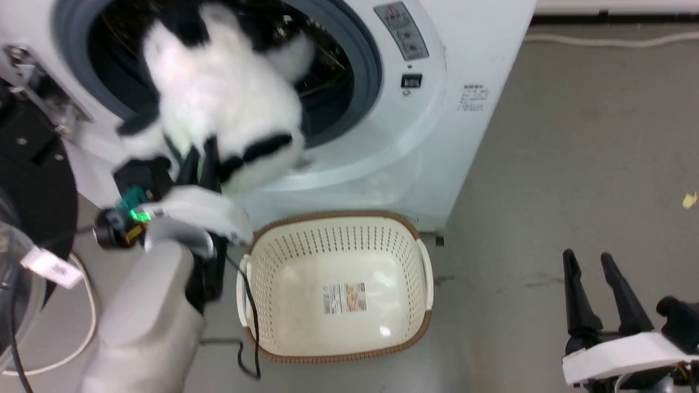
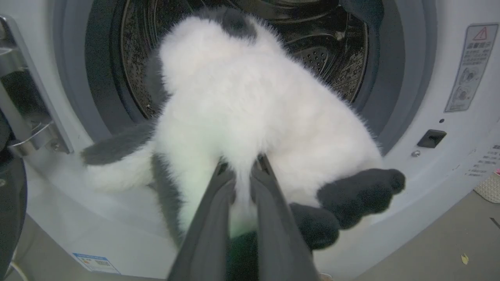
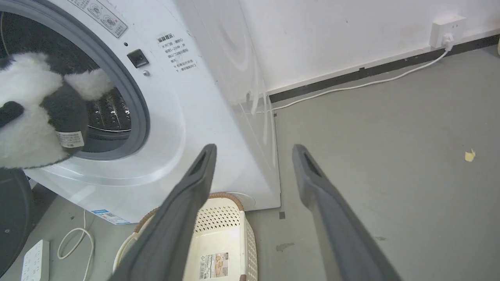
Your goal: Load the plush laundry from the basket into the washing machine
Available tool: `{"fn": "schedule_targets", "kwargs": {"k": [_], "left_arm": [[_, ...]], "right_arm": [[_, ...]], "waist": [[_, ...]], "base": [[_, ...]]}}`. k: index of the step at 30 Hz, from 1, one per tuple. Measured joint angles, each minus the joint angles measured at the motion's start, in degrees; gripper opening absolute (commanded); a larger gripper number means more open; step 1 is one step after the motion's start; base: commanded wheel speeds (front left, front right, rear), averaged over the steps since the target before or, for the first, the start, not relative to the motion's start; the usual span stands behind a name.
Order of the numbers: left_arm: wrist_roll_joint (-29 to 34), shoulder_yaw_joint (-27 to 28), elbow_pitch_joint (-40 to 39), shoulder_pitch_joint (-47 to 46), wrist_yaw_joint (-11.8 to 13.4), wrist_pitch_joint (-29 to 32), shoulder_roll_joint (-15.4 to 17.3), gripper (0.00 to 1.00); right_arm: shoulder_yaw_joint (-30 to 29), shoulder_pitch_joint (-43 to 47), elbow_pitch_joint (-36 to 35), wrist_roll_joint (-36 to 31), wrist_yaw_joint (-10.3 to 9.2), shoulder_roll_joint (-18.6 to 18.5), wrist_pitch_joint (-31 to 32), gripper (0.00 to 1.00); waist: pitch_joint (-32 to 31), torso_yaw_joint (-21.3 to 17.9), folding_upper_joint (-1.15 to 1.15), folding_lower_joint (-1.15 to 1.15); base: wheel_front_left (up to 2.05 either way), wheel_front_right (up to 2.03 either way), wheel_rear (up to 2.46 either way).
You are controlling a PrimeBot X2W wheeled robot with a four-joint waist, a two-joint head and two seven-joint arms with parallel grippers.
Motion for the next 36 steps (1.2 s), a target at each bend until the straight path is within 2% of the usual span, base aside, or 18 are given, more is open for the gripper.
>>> {"fn": "schedule_targets", "kwargs": {"k": [11,25,36], "left_arm": [[1.68,5.37,3.97,-14.83,-0.53,0.0,0.27,0.0],[3.64,7.38,6.64,-32.4,-1.36,0.4,5.3,0.0],[4.69,8.11,8.49,-40.9,-0.71,3.05,9.07,0.0]], "right_arm": [[-0.67,-3.93,-4.15,-1.07,0.0,0.02,1.56,1.0],[-2.13,-5.89,-8.31,-0.99,0.0,-0.18,2.01,1.0],[-2.92,-5.97,-12.04,-0.55,0.0,-0.9,2.41,1.0]], "waist": [[10.7,-2.69,0.0,0.01],[23.5,-6.62,0.0,0.0],[30.39,-9.02,0.0,0.0]], "base": [[0.0,0.0,0.0],[0.0,0.0,0.0],[0.0,0.0,0.0]]}}
